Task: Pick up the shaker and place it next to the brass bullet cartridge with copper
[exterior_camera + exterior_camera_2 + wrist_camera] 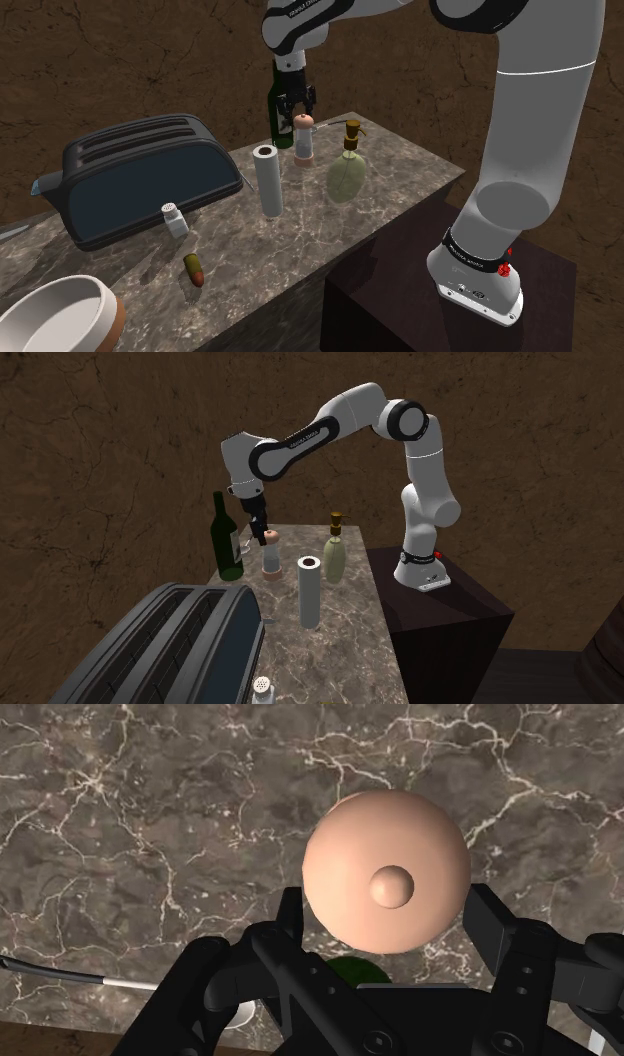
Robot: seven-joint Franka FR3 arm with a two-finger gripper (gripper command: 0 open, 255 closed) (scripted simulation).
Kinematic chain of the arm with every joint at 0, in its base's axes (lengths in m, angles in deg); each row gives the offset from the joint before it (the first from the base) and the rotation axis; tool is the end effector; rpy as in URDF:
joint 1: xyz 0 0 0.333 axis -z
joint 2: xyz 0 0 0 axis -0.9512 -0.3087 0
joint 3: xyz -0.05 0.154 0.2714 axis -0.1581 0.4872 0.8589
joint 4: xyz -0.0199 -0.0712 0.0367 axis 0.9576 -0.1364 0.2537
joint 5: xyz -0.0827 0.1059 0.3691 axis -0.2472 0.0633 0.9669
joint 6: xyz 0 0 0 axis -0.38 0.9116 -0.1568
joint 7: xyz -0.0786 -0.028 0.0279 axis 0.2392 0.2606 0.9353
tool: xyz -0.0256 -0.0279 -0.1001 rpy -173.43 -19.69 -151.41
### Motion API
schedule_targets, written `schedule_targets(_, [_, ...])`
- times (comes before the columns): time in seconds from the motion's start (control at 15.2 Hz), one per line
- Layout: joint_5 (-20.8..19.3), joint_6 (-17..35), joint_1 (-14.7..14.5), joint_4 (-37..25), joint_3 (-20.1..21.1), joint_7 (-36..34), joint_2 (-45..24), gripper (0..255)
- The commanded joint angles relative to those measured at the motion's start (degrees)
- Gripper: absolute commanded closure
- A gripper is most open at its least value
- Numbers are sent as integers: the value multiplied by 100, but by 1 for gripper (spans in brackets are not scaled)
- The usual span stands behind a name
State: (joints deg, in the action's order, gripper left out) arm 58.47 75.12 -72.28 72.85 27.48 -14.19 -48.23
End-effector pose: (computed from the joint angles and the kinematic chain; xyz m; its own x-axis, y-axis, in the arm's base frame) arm 0.6213 -0.0189 0.3941 0.9747 -0.1327 -0.1798 -0.1306 -0.9912 0.0237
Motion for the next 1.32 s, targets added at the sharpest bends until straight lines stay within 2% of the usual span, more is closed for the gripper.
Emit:
schedule_targets(0.0, [-1,-68,0,-41,0,0,22,255])
schedule_targets(1.25, [-10,-1453,2,-1211,-5,-1,236,255])
